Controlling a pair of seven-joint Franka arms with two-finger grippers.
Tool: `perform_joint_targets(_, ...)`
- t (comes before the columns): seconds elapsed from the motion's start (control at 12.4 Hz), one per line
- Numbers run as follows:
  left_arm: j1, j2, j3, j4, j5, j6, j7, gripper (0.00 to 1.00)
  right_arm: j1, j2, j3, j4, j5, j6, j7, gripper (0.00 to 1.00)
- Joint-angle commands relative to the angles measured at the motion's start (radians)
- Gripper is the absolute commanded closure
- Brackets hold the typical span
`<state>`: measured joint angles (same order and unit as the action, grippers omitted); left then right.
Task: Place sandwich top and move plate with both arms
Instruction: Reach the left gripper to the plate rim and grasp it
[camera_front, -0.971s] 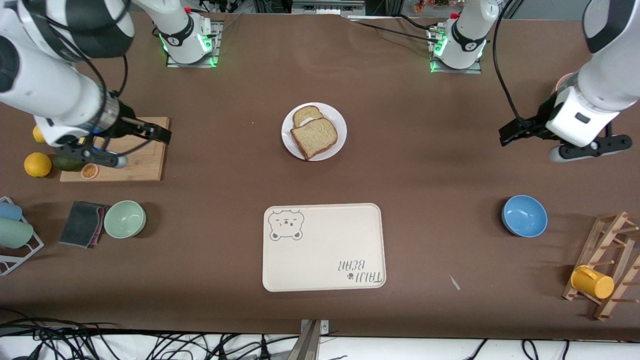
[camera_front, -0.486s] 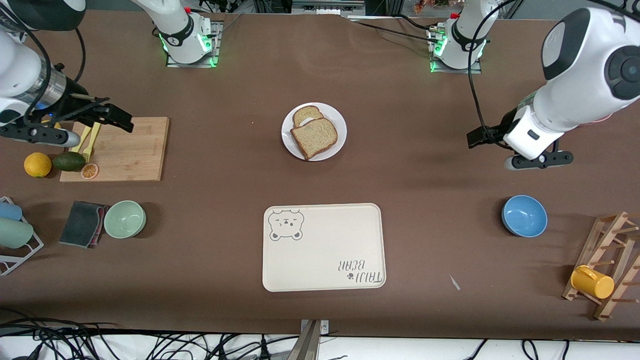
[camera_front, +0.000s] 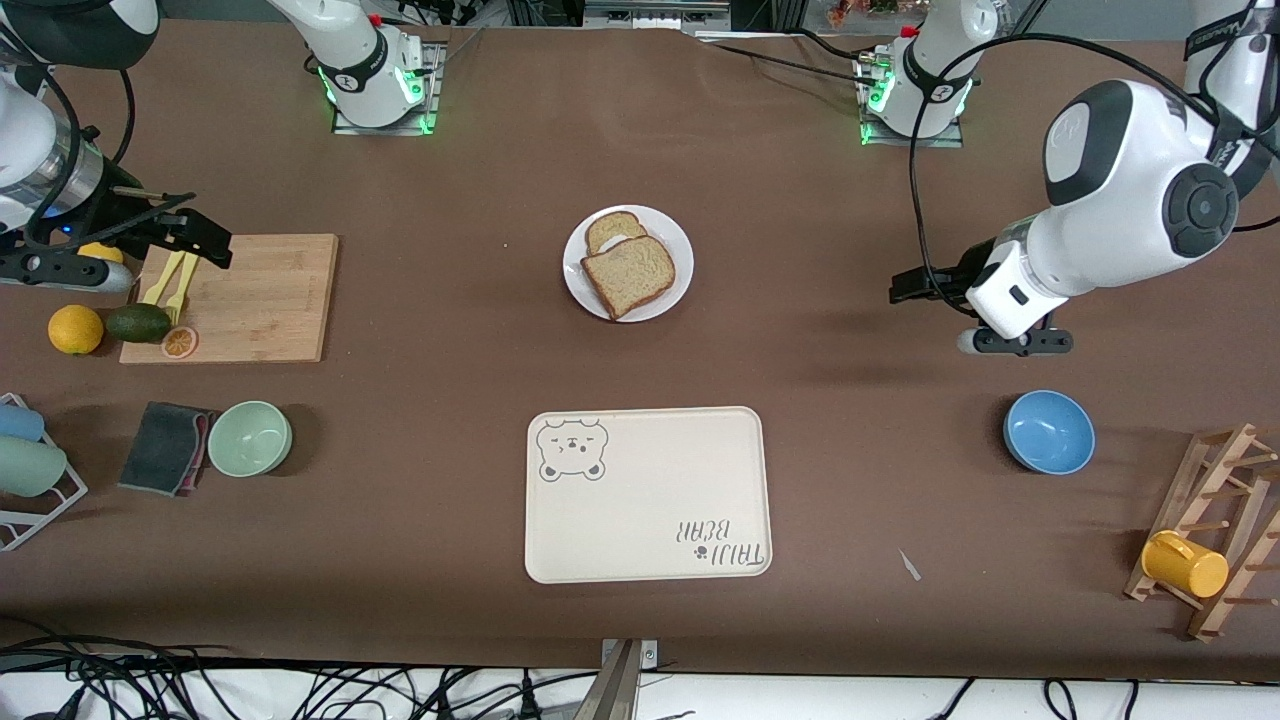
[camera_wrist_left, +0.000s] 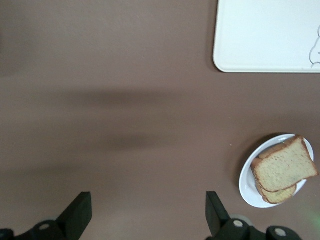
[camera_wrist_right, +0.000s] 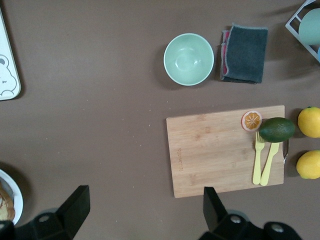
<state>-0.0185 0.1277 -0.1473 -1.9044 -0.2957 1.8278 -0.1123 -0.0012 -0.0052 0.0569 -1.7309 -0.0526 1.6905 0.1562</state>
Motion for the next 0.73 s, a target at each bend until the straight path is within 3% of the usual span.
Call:
perform_joint_targets(0.0,0.005,-0.013,-0.002,-0.059,-0.109,0.030,0.078,0.00,-0.040,-0.018,0.023,-0.019,-0.007,0.037,-0.020,0.00)
perform_joint_targets(0.32,0.002,-0.002,-0.060,-0.214,-0.314,0.226,0.179,0.00,-0.065,-0.010,0.023,-0.016,0.032,0.072,-0.011,0.00)
perform_joint_targets(0.49,-0.003,0.013,-0.080,-0.246,-0.425,0.252,0.233,0.00,-0.066,-0.013,0.021,-0.012,0.178,0.064,-0.009,0.00)
perform_joint_targets(0.65,-0.001,0.047,-0.119,-0.267,-0.460,0.309,0.255,0.00,-0.065,-0.024,0.021,-0.013,0.146,0.052,-0.012,0.00)
